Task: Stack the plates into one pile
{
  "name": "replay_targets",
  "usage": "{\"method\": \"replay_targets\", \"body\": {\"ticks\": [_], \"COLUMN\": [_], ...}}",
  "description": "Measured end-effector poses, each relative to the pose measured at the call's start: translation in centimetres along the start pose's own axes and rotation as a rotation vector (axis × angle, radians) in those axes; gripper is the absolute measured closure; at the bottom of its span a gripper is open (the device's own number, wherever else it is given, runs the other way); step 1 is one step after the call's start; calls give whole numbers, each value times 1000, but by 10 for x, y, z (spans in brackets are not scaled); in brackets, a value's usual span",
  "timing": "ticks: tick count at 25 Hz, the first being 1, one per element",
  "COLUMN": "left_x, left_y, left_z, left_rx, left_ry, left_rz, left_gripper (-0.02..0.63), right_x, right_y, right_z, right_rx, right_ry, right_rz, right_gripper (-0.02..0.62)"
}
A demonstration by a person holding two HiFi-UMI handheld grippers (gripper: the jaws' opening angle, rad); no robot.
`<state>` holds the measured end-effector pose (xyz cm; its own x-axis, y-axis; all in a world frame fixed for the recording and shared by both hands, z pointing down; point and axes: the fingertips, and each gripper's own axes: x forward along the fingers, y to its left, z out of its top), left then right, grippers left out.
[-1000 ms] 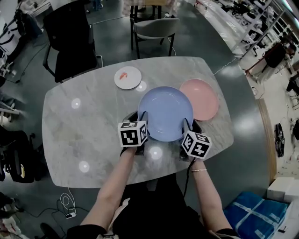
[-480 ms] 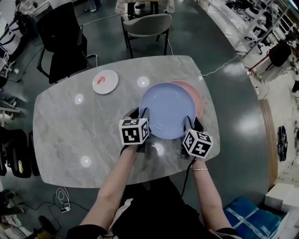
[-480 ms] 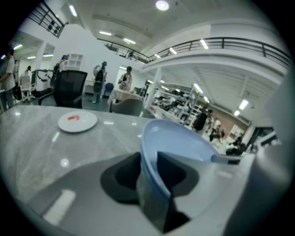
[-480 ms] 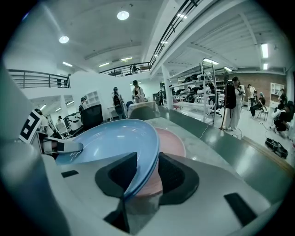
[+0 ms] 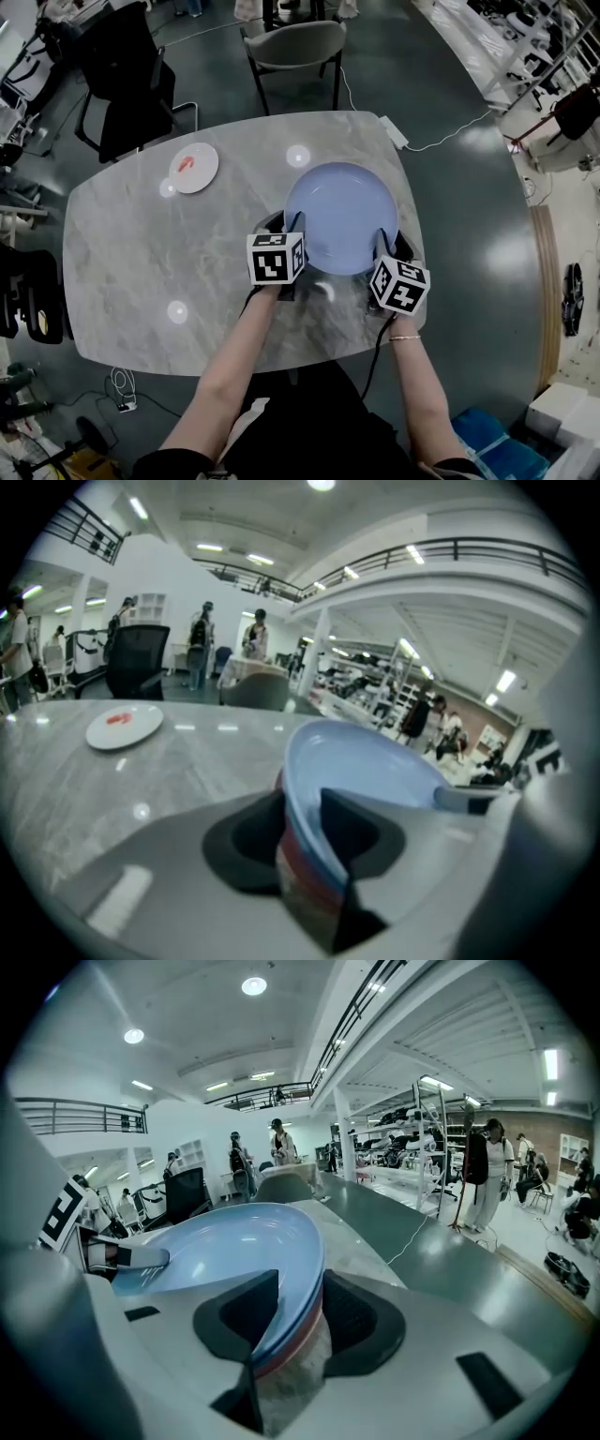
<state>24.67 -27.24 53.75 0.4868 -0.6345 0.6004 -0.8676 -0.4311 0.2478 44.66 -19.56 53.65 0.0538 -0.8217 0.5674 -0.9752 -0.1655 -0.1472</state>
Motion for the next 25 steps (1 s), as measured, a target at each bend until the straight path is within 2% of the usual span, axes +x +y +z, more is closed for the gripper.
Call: {"method": "replay_targets", "body": {"ticks": [7, 16, 25], "left_x": [15, 14, 14], "left_y": [-6, 1, 2], "left_z": [-8, -14, -13], "left_rx": [29, 45, 36], "left_ry": [30, 41, 43], "left_rz": [36, 95, 94], "left_gripper": [480, 477, 465], "right_x": [14, 21, 22], "right_y": [-13, -9, -12], "right_z": [-6, -12, -8], "right_rx": [-12, -31, -45], "right_ry": [22, 20, -1], "right_rz": [11, 31, 31], "right_gripper": [456, 454, 446]}}
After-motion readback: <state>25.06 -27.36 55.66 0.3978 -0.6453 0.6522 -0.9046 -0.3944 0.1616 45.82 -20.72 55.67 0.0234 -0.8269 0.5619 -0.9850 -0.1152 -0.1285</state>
